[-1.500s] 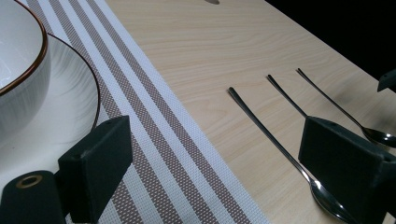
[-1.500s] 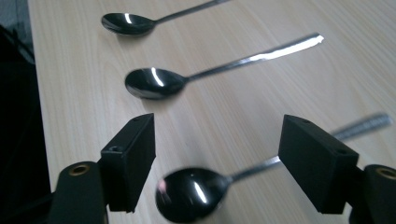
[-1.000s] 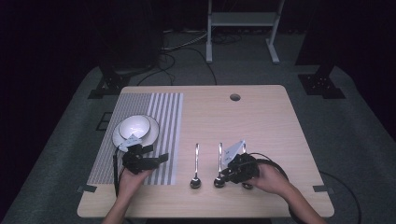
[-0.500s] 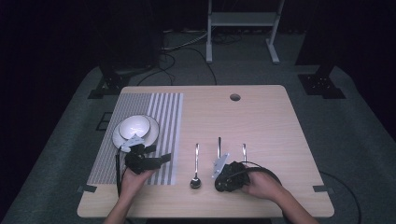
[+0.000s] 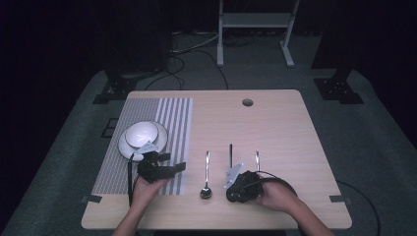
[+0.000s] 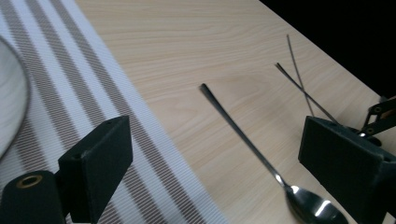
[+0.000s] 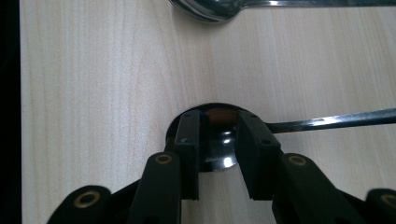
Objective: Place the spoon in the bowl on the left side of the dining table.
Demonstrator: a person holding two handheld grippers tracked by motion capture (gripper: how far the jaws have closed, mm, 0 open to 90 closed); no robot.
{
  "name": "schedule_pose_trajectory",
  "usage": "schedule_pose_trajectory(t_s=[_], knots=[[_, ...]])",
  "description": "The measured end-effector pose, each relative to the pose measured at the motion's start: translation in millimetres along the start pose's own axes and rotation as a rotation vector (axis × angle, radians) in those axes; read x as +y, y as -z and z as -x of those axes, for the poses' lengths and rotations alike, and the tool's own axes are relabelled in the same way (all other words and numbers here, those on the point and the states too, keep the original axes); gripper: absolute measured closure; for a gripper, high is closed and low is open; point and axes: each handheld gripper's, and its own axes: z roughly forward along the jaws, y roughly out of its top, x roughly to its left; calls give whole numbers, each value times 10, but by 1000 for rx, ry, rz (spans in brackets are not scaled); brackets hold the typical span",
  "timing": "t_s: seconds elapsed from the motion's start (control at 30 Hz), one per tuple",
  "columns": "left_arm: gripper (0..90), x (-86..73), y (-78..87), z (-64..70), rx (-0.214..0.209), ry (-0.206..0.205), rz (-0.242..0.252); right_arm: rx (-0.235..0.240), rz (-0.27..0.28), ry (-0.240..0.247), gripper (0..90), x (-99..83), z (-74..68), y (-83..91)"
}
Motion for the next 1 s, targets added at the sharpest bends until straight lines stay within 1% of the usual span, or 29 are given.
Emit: schedule_pose_trajectory(t_s=[0.07, 0.13, 0.17, 0.33, 0.4, 0.63, 0.77, 0.87, 1.0], knots=[[90, 28, -43, 40, -11, -3, -3, -2, 0, 6, 699, -1, -1, 0], [91, 52, -101, 84, -21, -11, -11, 1, 3, 0, 699, -7, 0, 1], [91, 66, -138, 109, -27, -15, -22, 1, 5, -1, 699, -8, 1, 3], [93, 124, -302, 194, -62, -8, -44, 2, 16, 6, 699, -22, 4, 1], [94, 159, -371, 221, -67, -7, -52, 1, 18, 7, 699, -25, 4, 2], [94, 263, -597, 270, -90, 12, -67, -7, 21, 10, 699, -28, -7, 2], [94, 287, -698, 270, -100, 28, -74, -9, 21, 12, 699, -29, -12, 3], [94, 302, -759, 270, -100, 39, -80, -8, 23, 14, 699, -30, -10, 2], [94, 315, -808, 284, -100, 39, -88, -8, 25, 15, 699, -34, -11, 3]])
